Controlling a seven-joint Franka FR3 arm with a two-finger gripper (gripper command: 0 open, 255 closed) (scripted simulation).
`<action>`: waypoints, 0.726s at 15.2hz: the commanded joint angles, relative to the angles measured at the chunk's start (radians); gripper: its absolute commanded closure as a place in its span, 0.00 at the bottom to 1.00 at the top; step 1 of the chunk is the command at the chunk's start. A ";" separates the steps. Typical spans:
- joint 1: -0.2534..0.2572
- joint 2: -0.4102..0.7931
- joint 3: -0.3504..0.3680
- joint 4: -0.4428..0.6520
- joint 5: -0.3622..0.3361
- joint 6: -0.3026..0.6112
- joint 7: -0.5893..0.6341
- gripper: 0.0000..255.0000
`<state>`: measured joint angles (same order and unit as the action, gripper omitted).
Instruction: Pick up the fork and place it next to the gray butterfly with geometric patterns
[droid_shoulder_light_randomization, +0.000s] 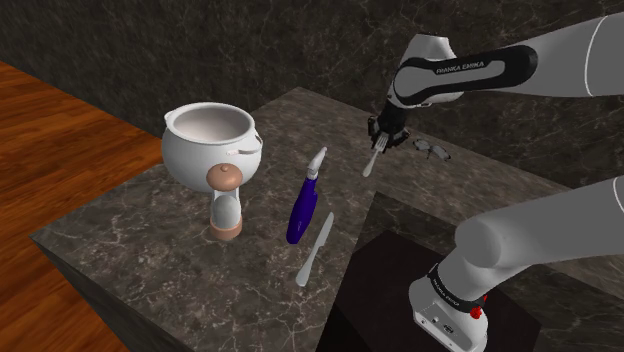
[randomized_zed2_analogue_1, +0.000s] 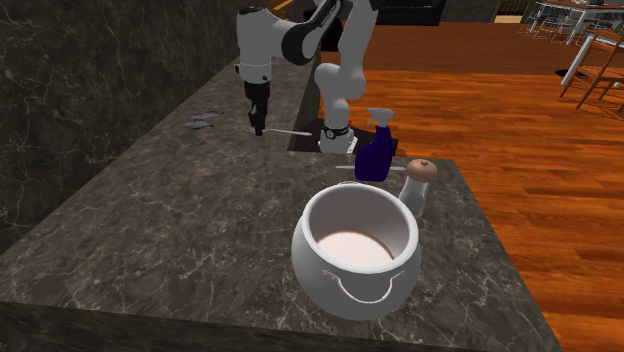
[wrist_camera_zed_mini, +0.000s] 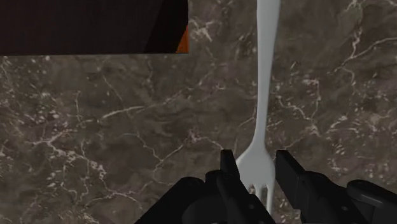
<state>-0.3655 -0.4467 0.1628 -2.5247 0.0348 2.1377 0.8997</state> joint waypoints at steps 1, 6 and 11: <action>-0.022 -0.022 -0.041 -0.018 -0.014 -0.004 -0.055 1.00; -0.081 -0.049 -0.141 -0.043 -0.056 -0.003 -0.184 1.00; -0.143 -0.042 -0.241 -0.037 -0.100 0.001 -0.313 1.00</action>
<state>-0.4947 -0.4736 -0.0565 -2.5536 -0.0555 2.1447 0.6176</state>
